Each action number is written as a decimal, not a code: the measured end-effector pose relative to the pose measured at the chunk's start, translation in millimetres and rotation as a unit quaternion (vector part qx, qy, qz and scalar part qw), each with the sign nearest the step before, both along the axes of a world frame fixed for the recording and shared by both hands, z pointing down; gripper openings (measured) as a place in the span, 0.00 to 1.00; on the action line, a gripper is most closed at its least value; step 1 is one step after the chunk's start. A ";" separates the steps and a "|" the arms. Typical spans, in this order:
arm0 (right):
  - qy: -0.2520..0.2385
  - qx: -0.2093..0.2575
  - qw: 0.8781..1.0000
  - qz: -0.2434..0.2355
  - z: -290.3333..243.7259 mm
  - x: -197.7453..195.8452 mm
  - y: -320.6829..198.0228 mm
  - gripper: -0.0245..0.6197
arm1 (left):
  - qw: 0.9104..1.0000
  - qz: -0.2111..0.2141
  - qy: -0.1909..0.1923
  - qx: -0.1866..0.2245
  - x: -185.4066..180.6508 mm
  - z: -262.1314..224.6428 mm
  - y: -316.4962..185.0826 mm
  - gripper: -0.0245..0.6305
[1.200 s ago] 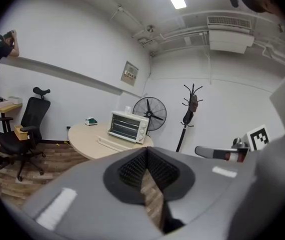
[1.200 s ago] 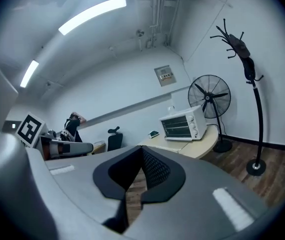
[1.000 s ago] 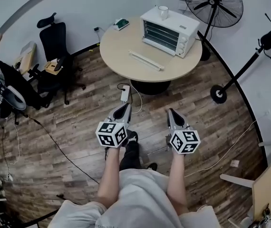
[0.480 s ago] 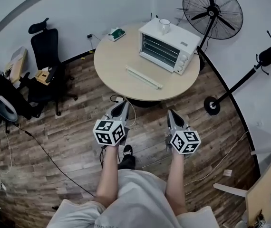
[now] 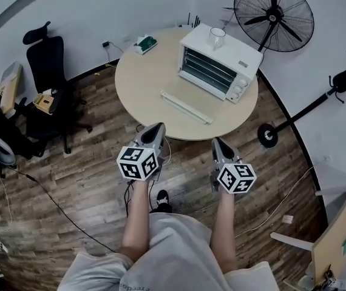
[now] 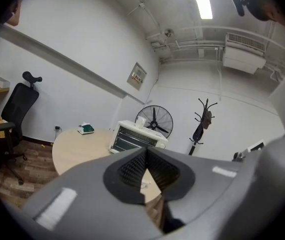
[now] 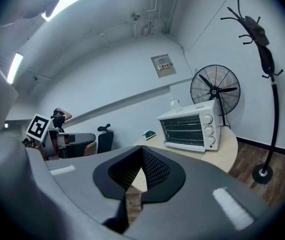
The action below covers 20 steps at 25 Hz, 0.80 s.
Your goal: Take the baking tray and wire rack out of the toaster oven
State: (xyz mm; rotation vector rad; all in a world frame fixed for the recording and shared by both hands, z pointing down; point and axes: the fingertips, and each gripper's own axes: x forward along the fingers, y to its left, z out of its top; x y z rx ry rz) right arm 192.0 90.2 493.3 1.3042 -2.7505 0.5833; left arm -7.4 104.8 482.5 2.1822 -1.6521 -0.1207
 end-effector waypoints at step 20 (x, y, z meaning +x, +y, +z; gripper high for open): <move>0.007 -0.048 0.998 0.028 55.2 -53.8 -43.9 0.04 | 0.998 0.020 0.033 -0.045 -57.5 56.9 -50.7 0.12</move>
